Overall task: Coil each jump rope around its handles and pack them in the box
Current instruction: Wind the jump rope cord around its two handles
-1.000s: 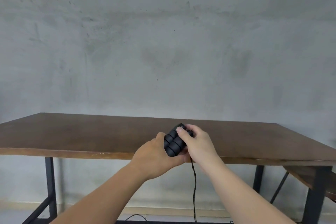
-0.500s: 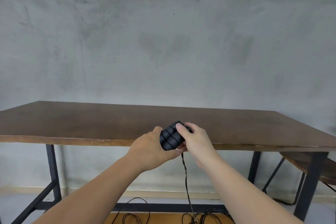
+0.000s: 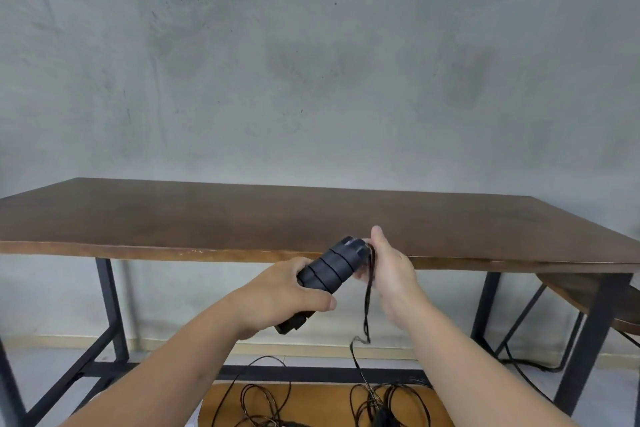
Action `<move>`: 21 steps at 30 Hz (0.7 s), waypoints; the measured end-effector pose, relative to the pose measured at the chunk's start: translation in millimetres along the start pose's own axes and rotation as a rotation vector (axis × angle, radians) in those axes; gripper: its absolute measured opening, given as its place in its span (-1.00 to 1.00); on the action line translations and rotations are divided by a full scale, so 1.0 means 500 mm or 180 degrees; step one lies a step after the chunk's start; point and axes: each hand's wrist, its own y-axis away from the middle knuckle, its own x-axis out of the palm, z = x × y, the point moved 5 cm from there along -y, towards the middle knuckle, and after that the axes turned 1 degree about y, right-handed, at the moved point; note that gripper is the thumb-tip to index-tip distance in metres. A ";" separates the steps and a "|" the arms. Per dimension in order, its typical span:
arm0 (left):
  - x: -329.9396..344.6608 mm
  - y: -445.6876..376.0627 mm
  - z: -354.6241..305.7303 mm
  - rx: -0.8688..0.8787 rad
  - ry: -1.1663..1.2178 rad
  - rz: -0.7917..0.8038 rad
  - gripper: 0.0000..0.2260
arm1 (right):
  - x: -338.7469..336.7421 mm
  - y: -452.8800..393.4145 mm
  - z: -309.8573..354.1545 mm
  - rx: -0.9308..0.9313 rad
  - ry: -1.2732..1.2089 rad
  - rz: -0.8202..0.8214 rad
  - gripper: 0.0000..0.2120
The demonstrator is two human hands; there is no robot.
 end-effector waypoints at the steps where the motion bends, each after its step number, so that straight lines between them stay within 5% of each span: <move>1: 0.001 0.003 0.001 -0.0021 0.0239 0.0000 -0.61 | 0.003 0.003 -0.015 0.0087 -0.0266 -0.0003 -0.56; 7: 0.017 0.000 0.040 -0.0273 0.1490 -0.0314 -0.54 | 0.051 0.078 -0.121 0.0130 0.0652 0.0177 -0.59; 14: 0.075 0.024 0.113 -0.0664 0.2459 0.0172 -0.42 | 0.071 0.173 -0.214 0.1039 0.0840 0.1023 -0.55; 21: 0.029 0.037 0.154 -0.0677 0.0440 -0.0056 -0.49 | 0.017 0.193 -0.143 0.0191 0.2988 0.1744 -0.72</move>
